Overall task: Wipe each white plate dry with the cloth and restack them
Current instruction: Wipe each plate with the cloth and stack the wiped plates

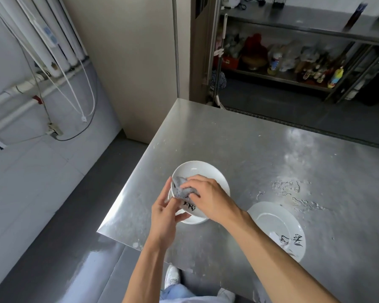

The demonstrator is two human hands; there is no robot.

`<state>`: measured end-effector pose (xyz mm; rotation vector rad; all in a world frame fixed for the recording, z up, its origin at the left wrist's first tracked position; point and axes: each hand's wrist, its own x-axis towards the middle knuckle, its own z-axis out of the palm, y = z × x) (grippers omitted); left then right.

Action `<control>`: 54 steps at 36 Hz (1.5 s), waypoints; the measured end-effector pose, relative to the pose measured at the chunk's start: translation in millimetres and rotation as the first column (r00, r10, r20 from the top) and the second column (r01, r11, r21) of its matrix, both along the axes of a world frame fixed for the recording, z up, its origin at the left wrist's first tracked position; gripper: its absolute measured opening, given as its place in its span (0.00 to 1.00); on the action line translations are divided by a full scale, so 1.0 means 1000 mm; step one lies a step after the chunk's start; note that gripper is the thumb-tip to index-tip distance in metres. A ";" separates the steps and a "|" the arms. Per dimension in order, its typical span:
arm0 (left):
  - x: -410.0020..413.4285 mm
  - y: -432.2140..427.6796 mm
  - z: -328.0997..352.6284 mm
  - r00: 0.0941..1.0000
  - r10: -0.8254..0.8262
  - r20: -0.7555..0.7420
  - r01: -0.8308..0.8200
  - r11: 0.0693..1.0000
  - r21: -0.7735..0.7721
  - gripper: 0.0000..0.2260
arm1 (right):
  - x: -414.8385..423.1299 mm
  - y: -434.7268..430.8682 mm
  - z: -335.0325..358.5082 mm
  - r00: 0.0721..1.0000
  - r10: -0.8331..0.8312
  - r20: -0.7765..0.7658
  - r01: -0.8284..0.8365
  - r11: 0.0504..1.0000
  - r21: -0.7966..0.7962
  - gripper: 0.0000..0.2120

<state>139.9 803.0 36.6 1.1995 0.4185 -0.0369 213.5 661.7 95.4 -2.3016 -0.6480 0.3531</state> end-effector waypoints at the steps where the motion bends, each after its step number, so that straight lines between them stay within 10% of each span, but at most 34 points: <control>1: 0.000 0.001 0.000 0.999 0.032 -0.006 -0.032 0.999 -0.020 0.29 | -0.001 -0.002 -0.002 0.999 -0.041 0.008 0.041 0.999 -0.017 0.15; 9: 0.005 0.018 0.005 0.965 0.257 -0.044 -0.260 0.963 -0.068 0.24 | -0.001 -0.031 -0.008 0.893 -0.428 0.142 0.420 0.904 0.084 0.08; 19: 0.005 0.014 0.013 0.957 0.284 -0.050 -0.289 0.940 -0.182 0.22 | -0.018 -0.040 -0.018 0.971 -0.192 0.140 0.211 0.967 -0.141 0.24; 41: 0.021 0.008 0.019 0.979 0.183 -0.085 -0.199 0.946 -0.257 0.24 | -0.023 -0.034 -0.022 0.884 -0.311 0.349 0.324 0.946 0.022 0.07; 50: 0.038 0.007 0.019 0.987 0.135 -0.091 -0.134 0.991 0.009 0.16 | -0.009 -0.037 -0.001 0.844 -0.318 0.432 0.356 0.935 -0.006 0.07; 54: 0.044 0.009 0.024 0.995 0.099 -0.008 -0.087 0.907 0.411 0.11 | -0.001 -0.041 0.008 0.824 -0.300 0.480 0.352 0.936 -0.019 0.12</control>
